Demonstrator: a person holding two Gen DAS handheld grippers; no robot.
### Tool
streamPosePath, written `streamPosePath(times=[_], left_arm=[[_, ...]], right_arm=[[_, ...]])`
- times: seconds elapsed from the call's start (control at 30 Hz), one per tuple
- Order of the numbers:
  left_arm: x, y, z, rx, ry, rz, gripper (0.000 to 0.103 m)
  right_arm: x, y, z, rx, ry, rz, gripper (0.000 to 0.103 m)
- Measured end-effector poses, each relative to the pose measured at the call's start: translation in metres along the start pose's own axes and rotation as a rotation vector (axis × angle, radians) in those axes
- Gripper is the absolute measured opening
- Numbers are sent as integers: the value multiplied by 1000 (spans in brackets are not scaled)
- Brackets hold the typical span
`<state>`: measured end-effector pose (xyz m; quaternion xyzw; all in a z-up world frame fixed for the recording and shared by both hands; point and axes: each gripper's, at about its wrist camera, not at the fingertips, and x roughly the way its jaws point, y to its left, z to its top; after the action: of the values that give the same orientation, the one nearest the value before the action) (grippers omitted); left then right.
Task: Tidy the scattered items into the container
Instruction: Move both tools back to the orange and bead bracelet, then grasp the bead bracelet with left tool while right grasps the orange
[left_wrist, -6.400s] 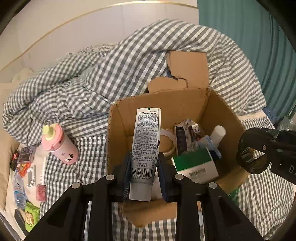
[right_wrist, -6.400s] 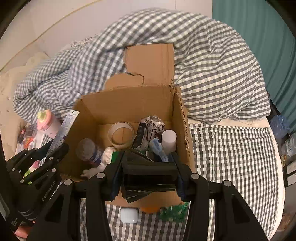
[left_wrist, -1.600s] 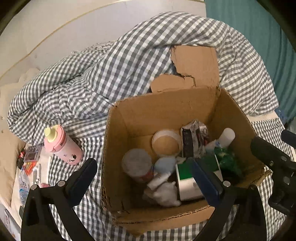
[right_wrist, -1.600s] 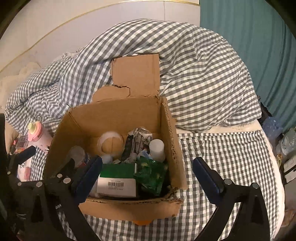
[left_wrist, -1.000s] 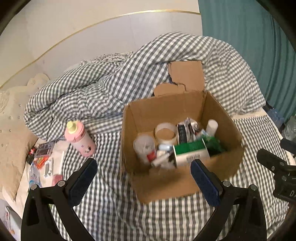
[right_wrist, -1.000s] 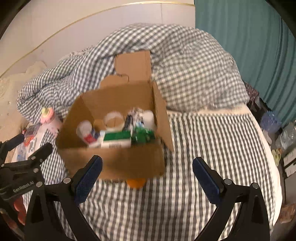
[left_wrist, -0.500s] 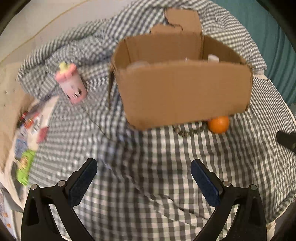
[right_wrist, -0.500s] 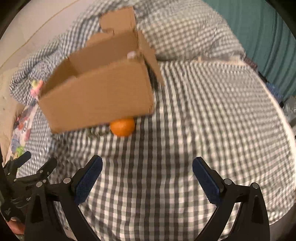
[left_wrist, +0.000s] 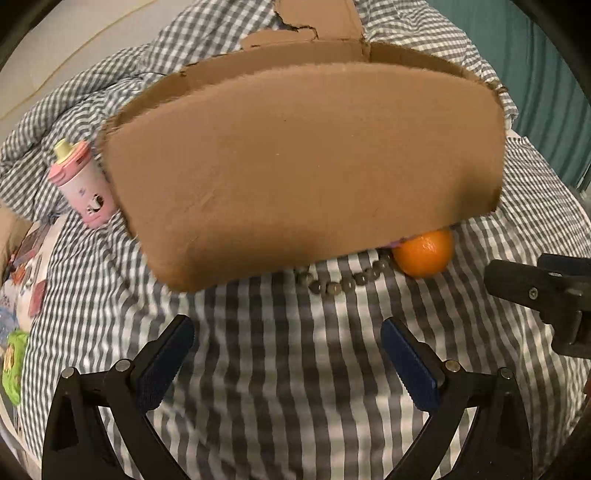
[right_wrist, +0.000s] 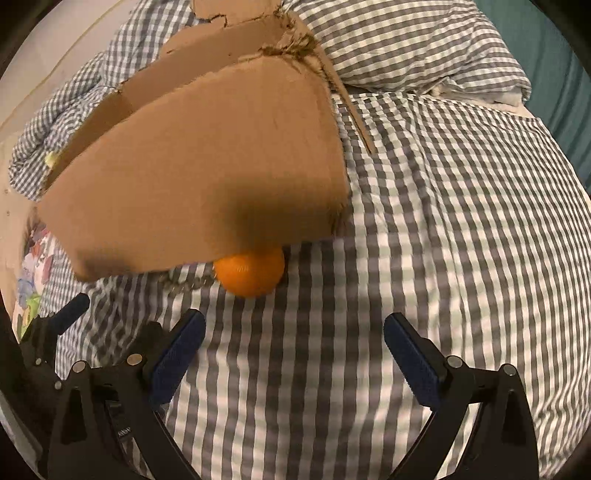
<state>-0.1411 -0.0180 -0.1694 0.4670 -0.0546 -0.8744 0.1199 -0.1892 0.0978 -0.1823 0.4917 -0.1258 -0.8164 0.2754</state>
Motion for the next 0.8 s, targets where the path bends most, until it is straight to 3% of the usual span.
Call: streamPosePath(times=[0.1,0.37,0.43,0.73,0.77,0.8], left_arm=[[17,3,8,-37,38,-10,103],[64,32,23,-270,159,3,103],[69,36,23,-322,154,-19,103],[80,38,22,-324,156,11,99],[78,37,22,-315,154,13,97],[77,37,21,-302,151,13,91]], right_arm=[[11,4,9,-8,1,-8,98],[37,16,21,-9,19,-18,95],[47,22,20,-27,29,-34,92],[74,17,19,10,74,19,90],[74,20,18,-6,72,6,87],[72,23,18,-23,65,1,71]])
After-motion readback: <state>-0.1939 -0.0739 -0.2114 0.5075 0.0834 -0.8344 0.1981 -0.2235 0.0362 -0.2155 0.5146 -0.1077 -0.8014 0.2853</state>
